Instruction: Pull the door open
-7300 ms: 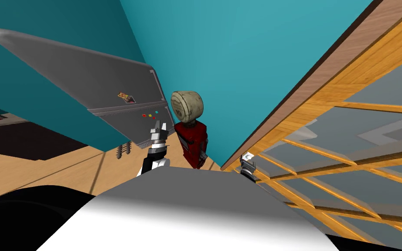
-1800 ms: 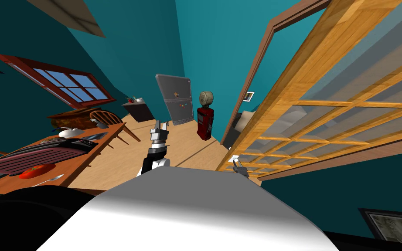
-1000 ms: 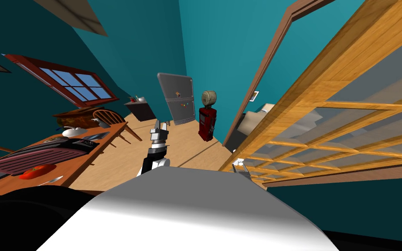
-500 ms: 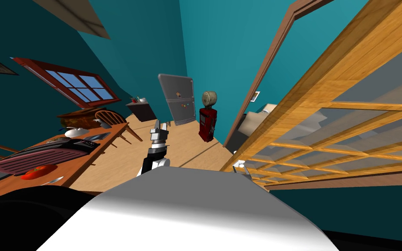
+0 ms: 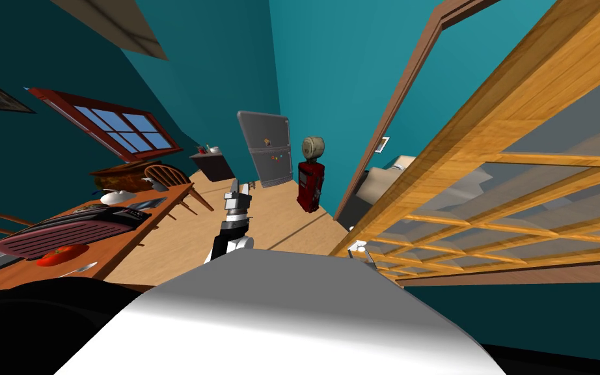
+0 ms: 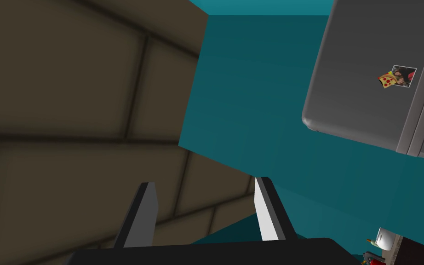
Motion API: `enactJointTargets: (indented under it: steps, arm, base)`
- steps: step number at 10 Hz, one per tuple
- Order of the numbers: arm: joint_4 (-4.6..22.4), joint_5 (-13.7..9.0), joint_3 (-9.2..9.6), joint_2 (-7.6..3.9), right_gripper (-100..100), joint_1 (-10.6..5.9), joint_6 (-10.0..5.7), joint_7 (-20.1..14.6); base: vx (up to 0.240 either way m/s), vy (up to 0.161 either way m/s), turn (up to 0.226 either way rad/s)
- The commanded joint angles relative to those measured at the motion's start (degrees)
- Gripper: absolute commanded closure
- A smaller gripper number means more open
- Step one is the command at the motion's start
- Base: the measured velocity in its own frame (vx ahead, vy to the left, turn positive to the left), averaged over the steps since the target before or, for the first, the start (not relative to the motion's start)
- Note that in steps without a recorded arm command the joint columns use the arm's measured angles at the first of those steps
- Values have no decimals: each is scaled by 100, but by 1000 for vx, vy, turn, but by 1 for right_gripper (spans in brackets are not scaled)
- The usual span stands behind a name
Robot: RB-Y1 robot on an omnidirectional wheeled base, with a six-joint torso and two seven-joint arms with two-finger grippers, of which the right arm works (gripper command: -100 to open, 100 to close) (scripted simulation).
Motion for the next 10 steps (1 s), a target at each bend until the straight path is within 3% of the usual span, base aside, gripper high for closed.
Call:
enactJointTargets:
  steps: [1, 3, 4, 5, 8, 9, 10]
  arm:
    - [-247, 88, 135, 70, 100, 56, 81, 5]
    - [-247, 88, 135, 70, 100, 56, 81, 5]
    - [-39, 88, 135, 70, 100, 56, 81, 5]
    - [-85, 88, 135, 70, 100, 56, 81, 5]
    - [-478, 88, 135, -13, 100, 56, 81, 5]
    - [-781, -10, 69, -209, 100, 125, 301, 193]
    - [-793, 25, 154, -146, 100, 40, 352, 189]
  base:
    - [-6, 9, -18]
    - [8, -5, -6]
    - [5, 8, 35]
    - [-2, 15, -1]
    - [-7, -6, -15]
    - [-1, -15, -241]
    - [-22, 25, -317]
